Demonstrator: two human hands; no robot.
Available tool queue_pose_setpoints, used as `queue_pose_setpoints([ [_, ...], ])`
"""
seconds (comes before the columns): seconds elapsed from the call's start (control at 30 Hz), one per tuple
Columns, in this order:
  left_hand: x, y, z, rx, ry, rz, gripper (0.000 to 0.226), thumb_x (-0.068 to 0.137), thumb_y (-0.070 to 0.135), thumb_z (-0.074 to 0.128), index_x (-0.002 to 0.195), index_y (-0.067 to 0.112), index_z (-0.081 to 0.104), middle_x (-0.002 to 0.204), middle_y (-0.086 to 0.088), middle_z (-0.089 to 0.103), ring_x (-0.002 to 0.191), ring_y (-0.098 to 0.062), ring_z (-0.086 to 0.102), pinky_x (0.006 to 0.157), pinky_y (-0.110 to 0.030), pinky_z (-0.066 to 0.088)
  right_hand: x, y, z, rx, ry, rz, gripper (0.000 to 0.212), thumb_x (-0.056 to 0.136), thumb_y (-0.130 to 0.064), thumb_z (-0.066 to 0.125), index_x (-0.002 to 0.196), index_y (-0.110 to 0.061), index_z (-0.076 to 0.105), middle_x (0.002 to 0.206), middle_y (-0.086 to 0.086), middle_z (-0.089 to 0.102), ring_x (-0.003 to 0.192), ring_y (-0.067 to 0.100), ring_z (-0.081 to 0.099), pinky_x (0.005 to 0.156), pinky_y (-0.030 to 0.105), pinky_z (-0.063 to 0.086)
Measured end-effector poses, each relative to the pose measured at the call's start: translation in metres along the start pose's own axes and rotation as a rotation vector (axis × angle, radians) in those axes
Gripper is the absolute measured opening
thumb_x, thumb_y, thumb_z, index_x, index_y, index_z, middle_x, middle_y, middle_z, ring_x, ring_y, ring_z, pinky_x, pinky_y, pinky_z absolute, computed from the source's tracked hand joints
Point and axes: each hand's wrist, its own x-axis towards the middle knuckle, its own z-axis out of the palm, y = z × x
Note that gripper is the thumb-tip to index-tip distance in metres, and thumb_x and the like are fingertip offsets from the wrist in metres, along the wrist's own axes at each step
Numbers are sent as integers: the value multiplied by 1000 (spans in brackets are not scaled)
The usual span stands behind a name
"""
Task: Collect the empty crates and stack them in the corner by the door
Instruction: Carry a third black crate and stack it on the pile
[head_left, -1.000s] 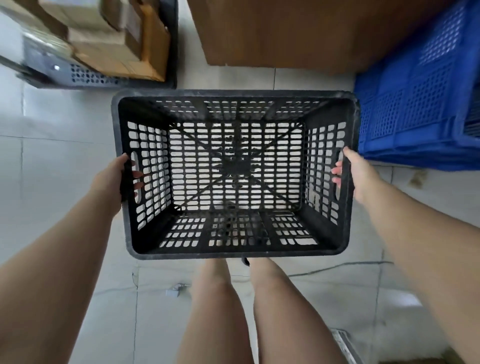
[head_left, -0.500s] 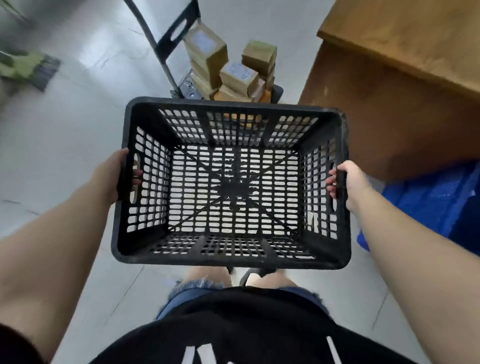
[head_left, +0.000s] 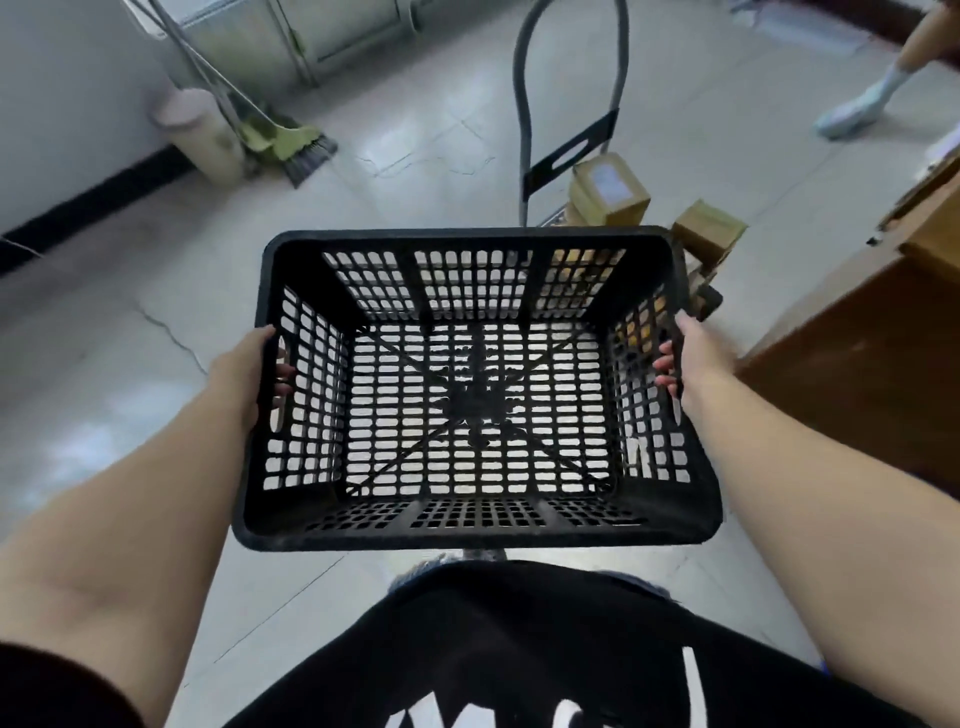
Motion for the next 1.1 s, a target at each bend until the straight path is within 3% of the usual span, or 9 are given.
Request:
queue_pose_setpoints([
  [0.07,16,8,-19,-22,20,-4,35,93,47,42,76,18,51,67,-2,48,44,-14,40,46,-26,30,3,-15,33,-19,11,-21,52,85,-62,51,65,-14,52,57,3,52,41,16,42,38,21,27],
  [0.43,97,56,-90,-238,138,-9,43,93,50,35,76,14,53,63,0,47,35,-9,38,33,-12,28,15,-100,191,-151,-68,-111,53,86,-61,53,73,-9,59,64,5,58,46,17,48,41,23,33],
  [0.53,119,80,-94,-260,179,-27,44,94,49,34,75,13,52,63,-1,46,42,-12,37,33,-12,28,34,-129,237,-176,-93,-132,53,85,-61,54,72,-10,59,62,4,57,43,17,47,37,23,32],
  [0.8,180,124,-114,-411,314,-83,43,89,51,41,71,13,50,61,-2,46,38,-14,38,34,-15,31,90,-213,362,-291,-228,-155,49,80,-58,53,71,-10,61,61,3,59,39,16,48,33,18,34],
  [1.1,271,189,-141,-448,449,-77,40,95,47,39,77,13,52,63,-4,49,34,-13,42,36,-16,40,117,-297,484,-399,-268,-326,55,89,-54,50,68,-6,63,58,5,61,44,19,54,61,32,52],
])
